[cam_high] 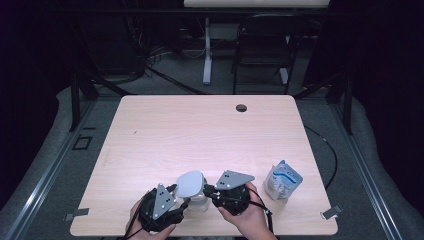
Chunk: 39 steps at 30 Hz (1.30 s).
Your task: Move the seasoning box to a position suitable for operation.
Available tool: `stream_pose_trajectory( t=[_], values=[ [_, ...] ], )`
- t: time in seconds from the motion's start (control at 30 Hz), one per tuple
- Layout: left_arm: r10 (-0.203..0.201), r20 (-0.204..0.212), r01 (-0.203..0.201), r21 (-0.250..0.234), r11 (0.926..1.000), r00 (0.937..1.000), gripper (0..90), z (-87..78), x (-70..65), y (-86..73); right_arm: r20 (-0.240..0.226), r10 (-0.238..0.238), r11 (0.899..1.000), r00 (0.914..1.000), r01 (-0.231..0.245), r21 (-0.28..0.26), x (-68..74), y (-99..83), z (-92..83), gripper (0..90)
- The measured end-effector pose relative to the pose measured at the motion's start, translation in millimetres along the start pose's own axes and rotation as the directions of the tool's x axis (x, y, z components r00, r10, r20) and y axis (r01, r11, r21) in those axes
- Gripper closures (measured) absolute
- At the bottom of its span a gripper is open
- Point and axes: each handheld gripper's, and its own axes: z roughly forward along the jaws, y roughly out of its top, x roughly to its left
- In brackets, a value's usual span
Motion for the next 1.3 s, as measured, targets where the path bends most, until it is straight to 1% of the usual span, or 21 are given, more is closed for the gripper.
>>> stream_pose_trajectory(
  t=[0.37, 0.47, 0.8, 0.87, 0.93, 0.97, 1.03, 1.07, 1.3],
  values=[
    [-0.012, 0.002, 0.012, 0.002, 0.9999, 0.9999, 41.0, 0.4, 0.2, 0.8, 0.0, 0.001, 1.0, 1.0, -0.001, -0.001, -0.1, -0.2, -0.1, 82.4],
    [-0.007, 0.001, 0.007, 0.001, 1.0, 1.0, 41.4, -0.4, 0.5, 0.9, 0.0, 0.002, 1.0, 1.0, -0.002, -0.001, 0.0, -0.4, 0.1, 82.2],
    [-0.008, 0.007, 0.008, -0.008, 0.9999, 0.9999, 48.8, -4.8, -0.6, 1.9, -0.002, -0.004, 1.0, 1.0, 0.004, -0.01, 1.4, 1.7, -2.1, 82.4],
    [0.0, 0.0, 0.0, -0.007, 1.0, 1.0, 50.2, -5.7, -1.5, 2.0, -0.003, -0.005, 1.0, 1.0, 0.005, -0.01, 2.0, 1.8, -1.9, 82.3],
    [0.0, 0.002, 0.0, -0.01, 0.9999, 1.0, 52.0, -6.3, -1.6, 2.0, 0.001, -0.007, 1.0, 1.0, 0.007, -0.009, 2.4, 1.8, -1.6, 82.1],
    [0.002, 0.001, -0.002, -0.009, 1.0, 1.0, 52.4, -6.9, -1.3, 2.1, 0.001, -0.008, 1.0, 1.0, 0.008, -0.007, 2.3, 1.7, -1.7, 82.1],
    [-0.005, 0.0, 0.005, -0.014, 0.9999, 1.0, 53.0, -7.6, -1.3, 1.8, 0.002, -0.008, 1.0, 1.0, 0.008, -0.007, 2.1, 1.5, -1.6, 82.0],
    [-0.001, -0.001, 0.001, -0.015, 0.9999, 1.0, 53.1, -8.1, -0.7, 1.8, 0.002, -0.008, 1.0, 1.0, 0.008, -0.007, 2.0, 1.4, -1.6, 81.9],
    [-0.003, -0.004, 0.003, -0.025, 0.9997, 1.0, 55.8, -11.8, 0.1, 0.8, 0.001, -0.007, 1.0, 1.0, 0.007, -0.007, 1.5, 1.2, -2.2, 81.5]
  ],
)
